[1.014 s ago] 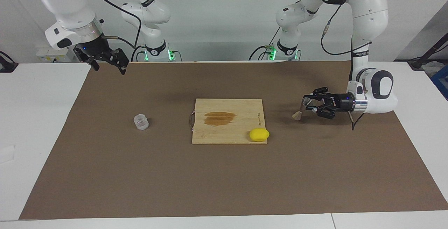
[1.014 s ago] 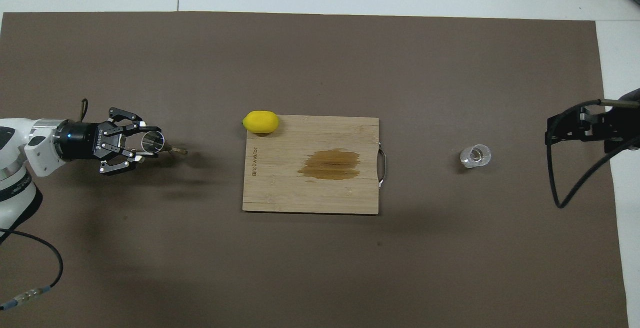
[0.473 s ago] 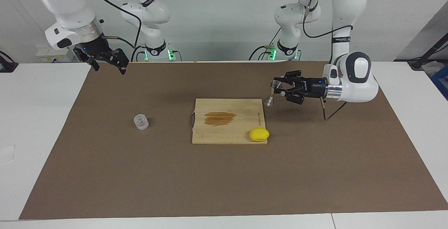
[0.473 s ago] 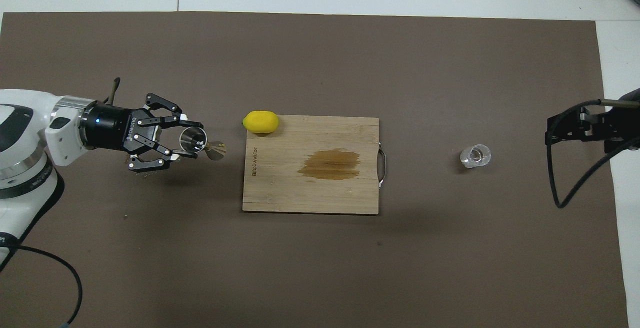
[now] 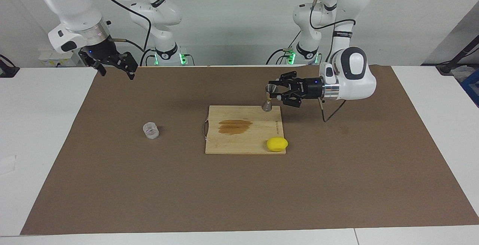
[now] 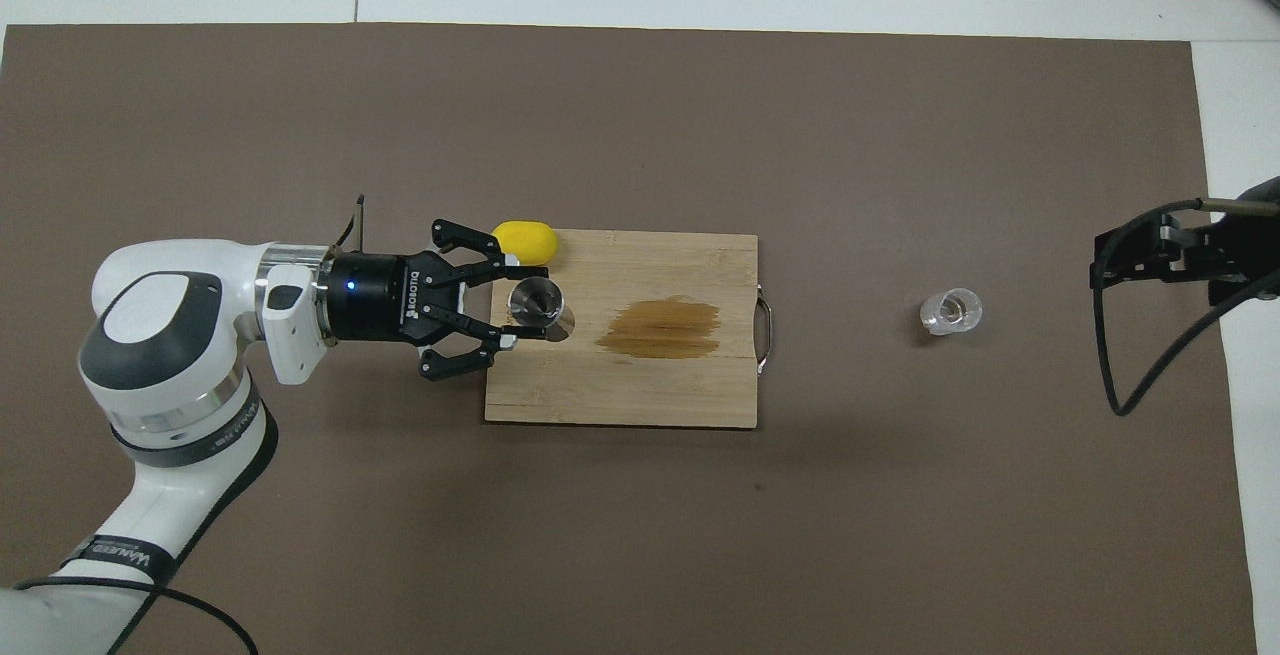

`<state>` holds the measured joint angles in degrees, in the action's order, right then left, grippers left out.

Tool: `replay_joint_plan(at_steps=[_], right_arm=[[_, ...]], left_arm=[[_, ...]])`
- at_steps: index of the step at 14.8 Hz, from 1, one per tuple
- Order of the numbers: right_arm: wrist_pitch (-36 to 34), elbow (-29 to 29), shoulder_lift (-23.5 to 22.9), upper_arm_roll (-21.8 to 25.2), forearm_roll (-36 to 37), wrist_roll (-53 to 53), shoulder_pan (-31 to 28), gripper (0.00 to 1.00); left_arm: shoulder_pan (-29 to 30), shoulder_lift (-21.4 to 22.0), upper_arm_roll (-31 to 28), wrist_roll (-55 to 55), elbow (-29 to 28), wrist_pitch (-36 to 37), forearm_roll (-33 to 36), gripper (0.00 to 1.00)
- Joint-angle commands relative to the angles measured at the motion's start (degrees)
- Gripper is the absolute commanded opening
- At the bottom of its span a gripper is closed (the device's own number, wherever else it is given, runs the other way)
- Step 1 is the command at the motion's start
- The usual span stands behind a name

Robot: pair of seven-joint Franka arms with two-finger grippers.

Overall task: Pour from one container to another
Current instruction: 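Lift the metal cup and carry it over the cutting board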

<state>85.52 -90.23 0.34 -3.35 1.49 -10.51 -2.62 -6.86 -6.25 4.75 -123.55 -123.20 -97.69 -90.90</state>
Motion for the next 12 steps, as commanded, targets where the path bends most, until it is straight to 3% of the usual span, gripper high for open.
replay_joint_plan(at_steps=[1, 7, 12], right_arm=[[-0.3, 0.2, 0.1, -0.2, -0.5, 1.4, -0.6, 1.00], [-0.3, 0.2, 0.1, -0.2, -0.5, 1.4, -0.7, 1.00], [-0.3, 0.2, 0.1, -0.2, -0.5, 1.4, -0.7, 1.00]], left_arm=[[-4.5, 3.4, -1.0, -0.5, -4.6, -4.3, -4.9, 0.27], [-12.8, 2.6, -1.1, -9.1, -7.2, -16.6, -15.2, 0.28], [-14.8, 1.9, -1.0, -15.9, -9.1, -19.0, -19.0, 0.32]])
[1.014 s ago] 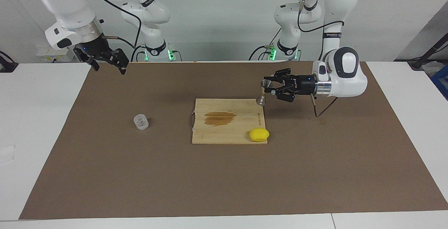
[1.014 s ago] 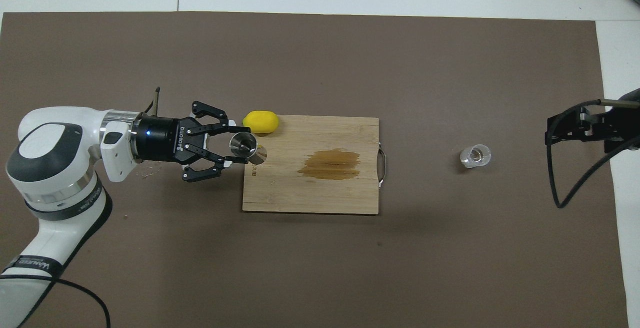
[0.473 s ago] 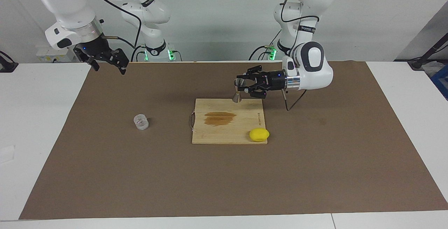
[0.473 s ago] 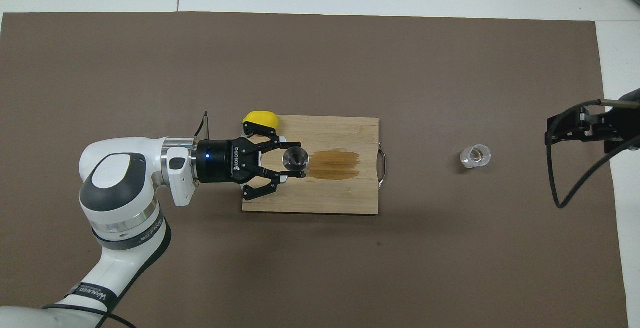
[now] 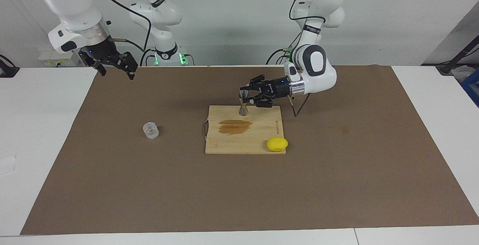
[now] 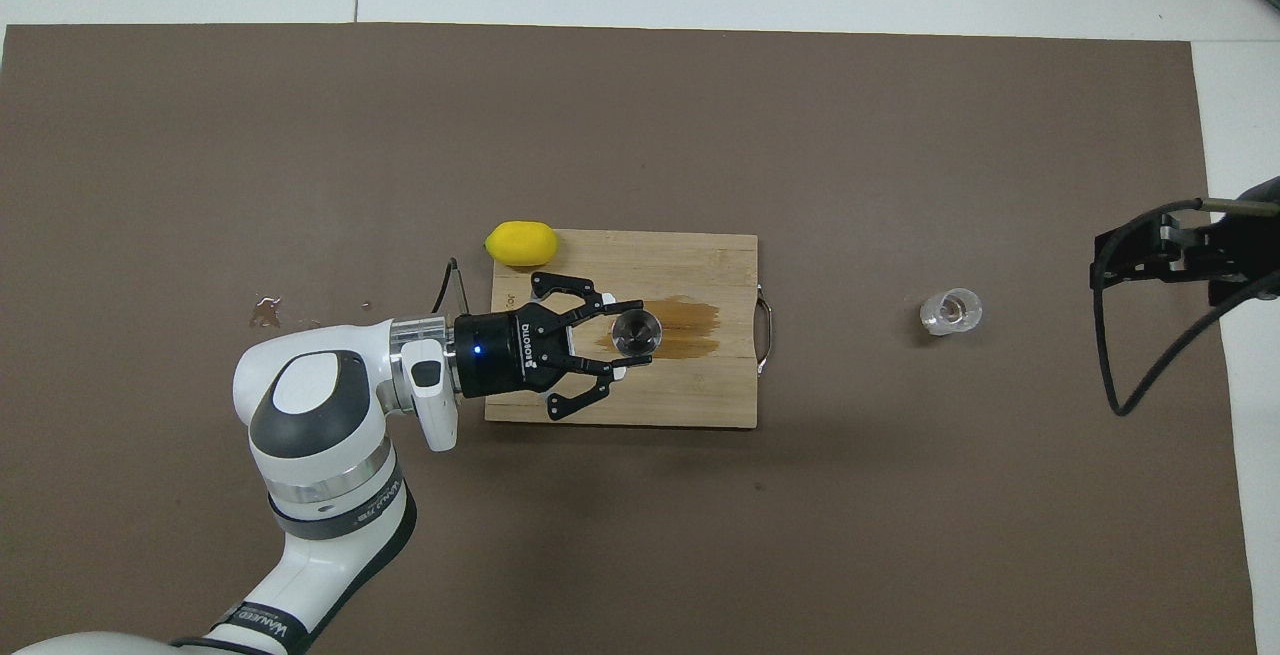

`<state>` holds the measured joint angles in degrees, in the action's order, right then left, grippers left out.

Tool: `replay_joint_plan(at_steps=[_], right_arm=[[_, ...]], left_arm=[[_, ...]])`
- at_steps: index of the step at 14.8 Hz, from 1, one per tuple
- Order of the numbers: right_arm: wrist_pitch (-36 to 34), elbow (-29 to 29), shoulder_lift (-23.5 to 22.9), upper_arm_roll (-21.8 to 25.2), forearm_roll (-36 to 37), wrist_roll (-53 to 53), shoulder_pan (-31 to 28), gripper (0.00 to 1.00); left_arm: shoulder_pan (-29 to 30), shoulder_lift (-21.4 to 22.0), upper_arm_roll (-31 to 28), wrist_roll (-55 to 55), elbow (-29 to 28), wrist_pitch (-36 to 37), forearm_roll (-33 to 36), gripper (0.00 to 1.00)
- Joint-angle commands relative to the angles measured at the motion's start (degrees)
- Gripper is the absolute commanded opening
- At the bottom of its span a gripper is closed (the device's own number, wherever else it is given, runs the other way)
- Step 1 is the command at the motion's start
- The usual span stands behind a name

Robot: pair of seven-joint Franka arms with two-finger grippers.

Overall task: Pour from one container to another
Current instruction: 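Lower the metal cup onto the board and open the left gripper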

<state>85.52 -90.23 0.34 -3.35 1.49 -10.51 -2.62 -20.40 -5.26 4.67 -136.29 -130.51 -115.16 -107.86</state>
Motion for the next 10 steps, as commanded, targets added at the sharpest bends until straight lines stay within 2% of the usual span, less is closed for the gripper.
replay_joint_plan(at_steps=[1, 10], right_arm=[[-0.3, 0.2, 0.1, -0.2, -0.6, 1.4, -0.6, 1.00], [-0.3, 0.2, 0.1, -0.2, -0.5, 1.4, -0.6, 1.00]], left_arm=[[-1.9, 0.9, -0.9, -4.8, -2.2, -1.8, -3.0, 0.32], [-4.3, -3.1, -1.0, -10.9, -3.6, -4.4, -10.7, 0.34]])
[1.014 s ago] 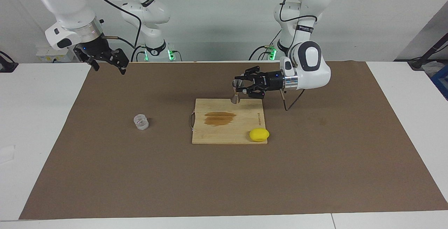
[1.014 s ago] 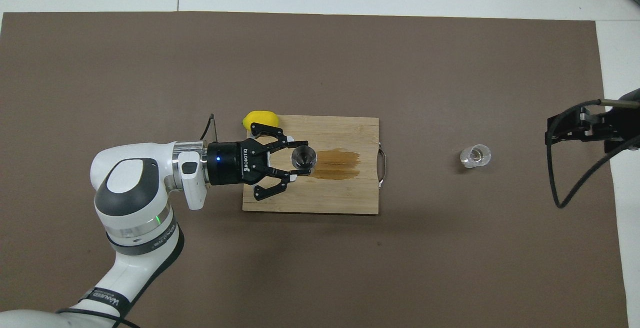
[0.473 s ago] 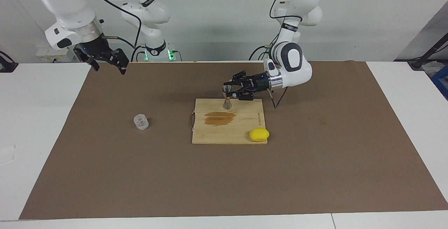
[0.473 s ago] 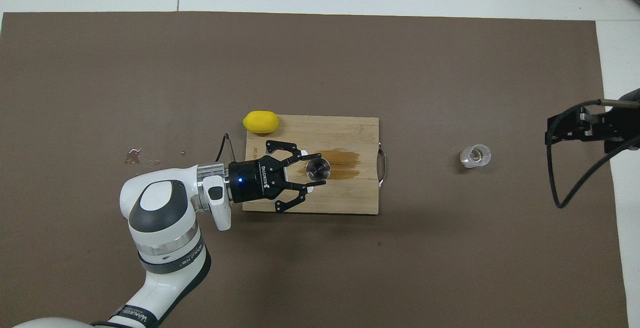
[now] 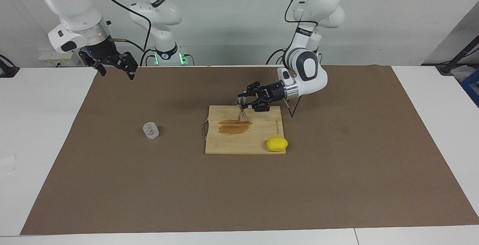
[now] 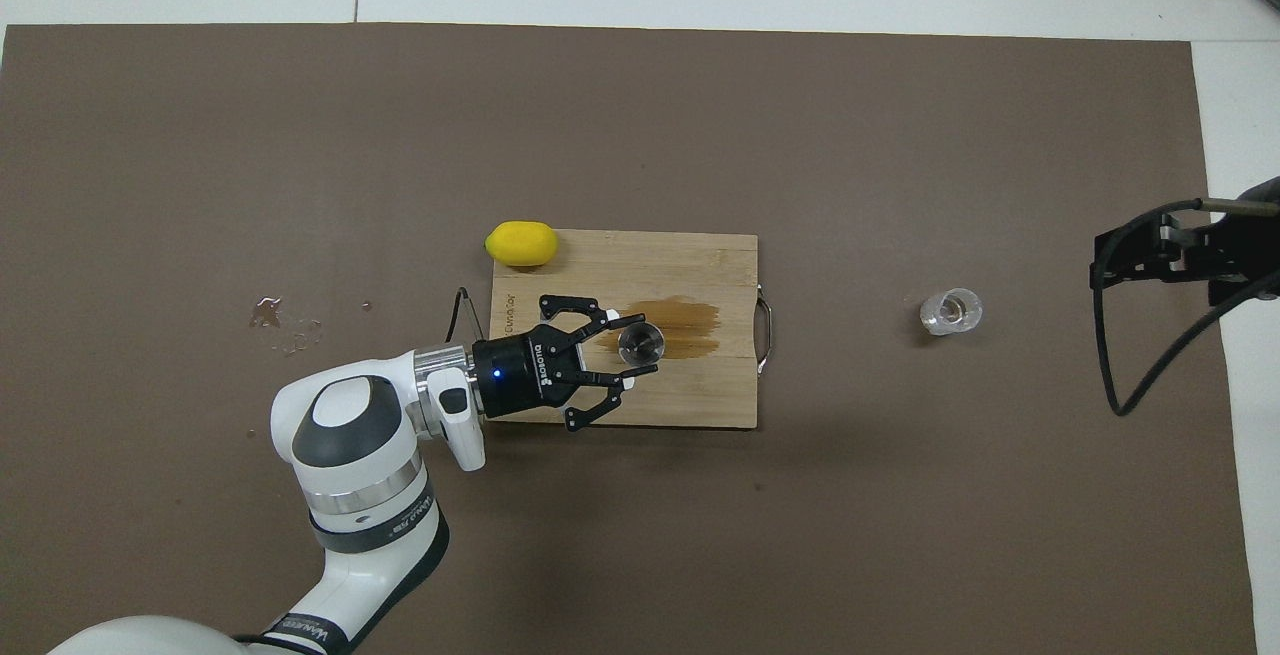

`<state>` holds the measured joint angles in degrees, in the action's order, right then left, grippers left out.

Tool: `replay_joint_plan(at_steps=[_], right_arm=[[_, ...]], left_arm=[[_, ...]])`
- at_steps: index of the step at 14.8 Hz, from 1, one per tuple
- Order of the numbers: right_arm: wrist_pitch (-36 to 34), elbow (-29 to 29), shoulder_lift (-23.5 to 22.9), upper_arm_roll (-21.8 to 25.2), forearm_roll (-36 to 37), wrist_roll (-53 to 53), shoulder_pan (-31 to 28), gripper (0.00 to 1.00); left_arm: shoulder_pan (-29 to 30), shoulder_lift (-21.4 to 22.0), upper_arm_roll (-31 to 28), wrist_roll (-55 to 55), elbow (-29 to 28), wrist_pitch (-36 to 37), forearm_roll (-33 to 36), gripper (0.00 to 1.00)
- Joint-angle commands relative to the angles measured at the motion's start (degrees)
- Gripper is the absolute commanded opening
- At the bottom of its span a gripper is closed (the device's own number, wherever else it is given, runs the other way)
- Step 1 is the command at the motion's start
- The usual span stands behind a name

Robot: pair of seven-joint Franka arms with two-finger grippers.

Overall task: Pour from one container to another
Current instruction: 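Lower the metal cup onto the board and open the left gripper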

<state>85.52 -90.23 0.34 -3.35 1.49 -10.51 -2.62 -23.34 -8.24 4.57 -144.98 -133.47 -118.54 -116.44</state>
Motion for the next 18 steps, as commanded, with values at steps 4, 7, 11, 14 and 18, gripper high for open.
replay_joint_plan(at_steps=[4, 7, 11, 14, 18], right_arm=[[-0.3, 0.2, 0.1, -0.2, -0.6, 1.4, -0.6, 1.00], [-0.3, 0.2, 0.1, -0.2, -0.5, 1.4, -0.6, 1.00], [-0.3, 0.2, 0.1, -0.2, -0.5, 1.4, -0.6, 1.00], [-0.3, 0.2, 0.1, -0.2, -0.6, 1.4, -0.6, 1.00], [-1.2, 0.3, 0.8, 0.0, -0.5, 1.9, -2.1, 1.00]], left_arm=[[-1.0, -1.3, -1.0, -3.9, -0.7, -1.2, -2.1, 0.37], [-0.8, -1.4, -1.0, -4.4, -0.7, -1.3, -2.1, 0.37], [-0.8, -2.2, -1.0, -5.8, -0.6, -1.9, -2.1, 0.37], [-0.6, -2.8, -1.0, -6.7, -0.6, -1.7, -2.1, 0.39], [-0.4, -2.9, -1.1, -6.7, -0.7, -2.0, -2.0, 1.00]])
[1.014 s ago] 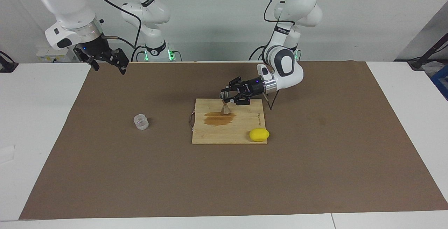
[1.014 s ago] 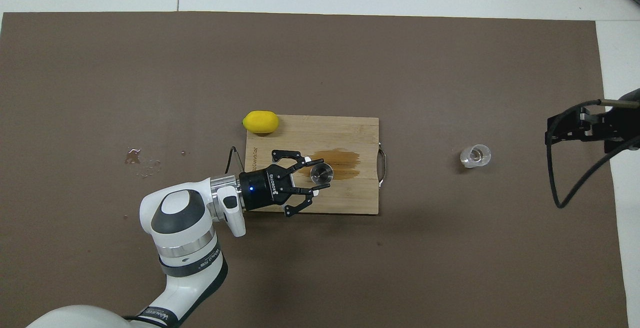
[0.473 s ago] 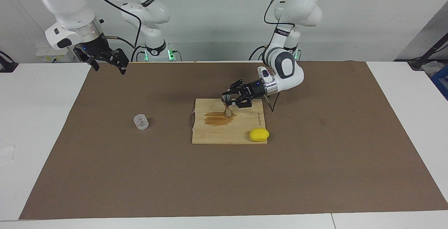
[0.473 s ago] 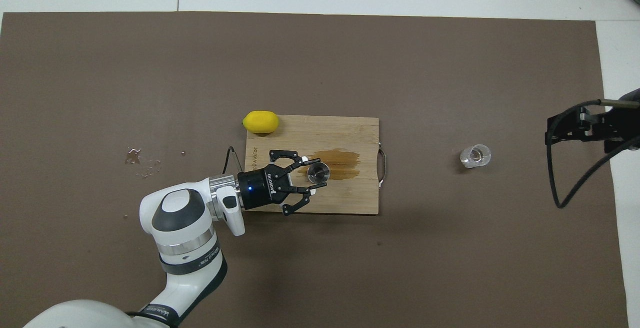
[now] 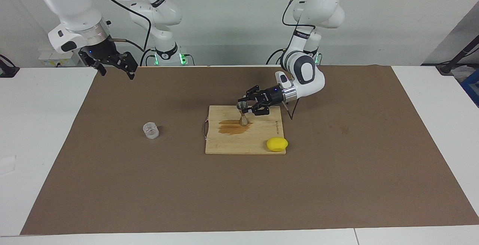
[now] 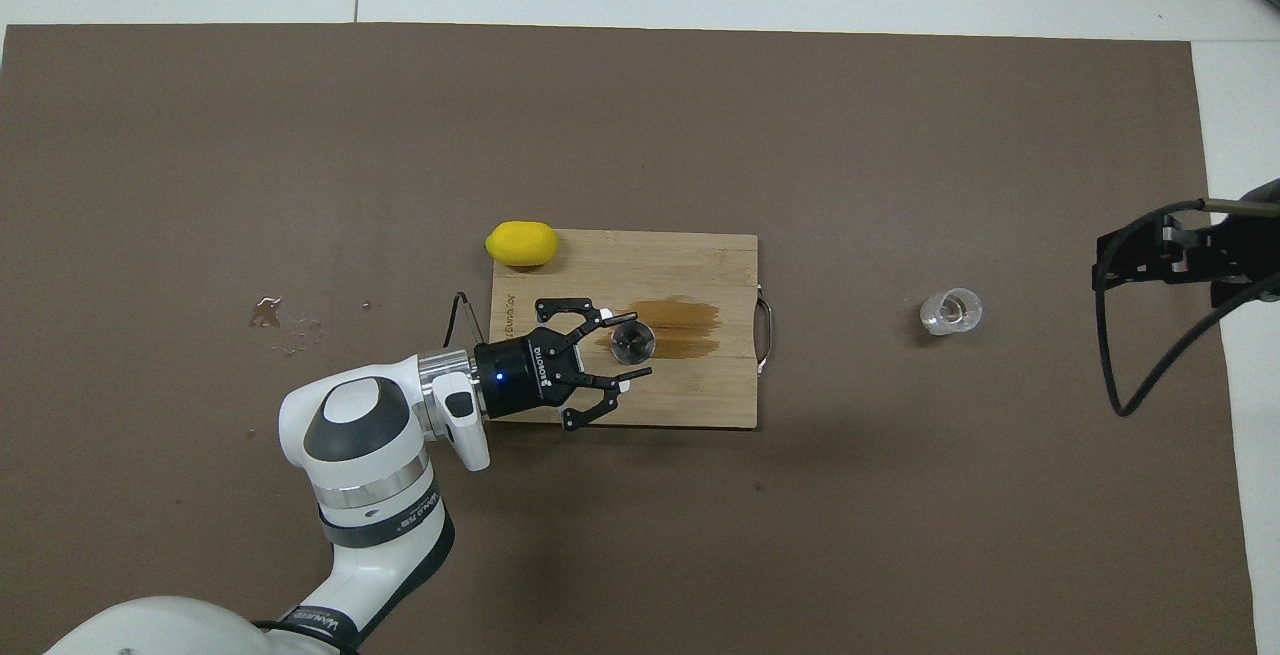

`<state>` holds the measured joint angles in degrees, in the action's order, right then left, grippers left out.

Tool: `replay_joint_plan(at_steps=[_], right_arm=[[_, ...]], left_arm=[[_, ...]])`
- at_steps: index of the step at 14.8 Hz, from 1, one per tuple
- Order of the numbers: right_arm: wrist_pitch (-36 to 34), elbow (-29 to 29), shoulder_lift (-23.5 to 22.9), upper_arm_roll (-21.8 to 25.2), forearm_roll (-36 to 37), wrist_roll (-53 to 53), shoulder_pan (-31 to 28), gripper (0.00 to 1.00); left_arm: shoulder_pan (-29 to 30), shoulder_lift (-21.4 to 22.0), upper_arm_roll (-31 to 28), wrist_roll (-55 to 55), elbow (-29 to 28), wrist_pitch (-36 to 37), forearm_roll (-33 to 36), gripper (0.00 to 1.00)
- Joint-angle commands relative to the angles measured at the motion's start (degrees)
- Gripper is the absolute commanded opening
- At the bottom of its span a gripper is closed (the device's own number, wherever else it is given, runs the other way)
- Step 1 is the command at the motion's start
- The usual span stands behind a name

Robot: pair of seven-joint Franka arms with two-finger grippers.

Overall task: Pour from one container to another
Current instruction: 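Lower the metal cup onto the board and open the left gripper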

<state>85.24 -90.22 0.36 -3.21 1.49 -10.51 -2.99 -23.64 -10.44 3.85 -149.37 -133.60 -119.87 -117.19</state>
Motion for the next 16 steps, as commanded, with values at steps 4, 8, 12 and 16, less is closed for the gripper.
replay_joint_plan(at_steps=[4, 8, 12, 16], right_arm=[[3.2, -1.7, 0.9, -0.1, -0.7, 0.1, -3.3, 0.96], [10.2, -8.6, 0.9, 0.0, -5.0, -9.5, -7.5, 0.95], [18.8, -15.6, 0.5, 0.0, -6.0, -18.2, -9.3, 0.92], [23.5, -16.5, -5.9, 0.0, -13.8, -25.1, -12.7, 0.91]], left_arm=[[2.2, -0.6, -0.5, -2.3, -0.5, 0.0, -0.9, 1.00], [7.5, -0.3, -0.6, -2.3, -1.0, 2.5, 6.4, 1.00], [15.1, 0.3, -0.6, -2.3, -1.7, 7.9, 18.2, 1.00], [22.3, 1.0, -0.7, -2.3, -2.0, 13.1, 30.8, 1.00]])
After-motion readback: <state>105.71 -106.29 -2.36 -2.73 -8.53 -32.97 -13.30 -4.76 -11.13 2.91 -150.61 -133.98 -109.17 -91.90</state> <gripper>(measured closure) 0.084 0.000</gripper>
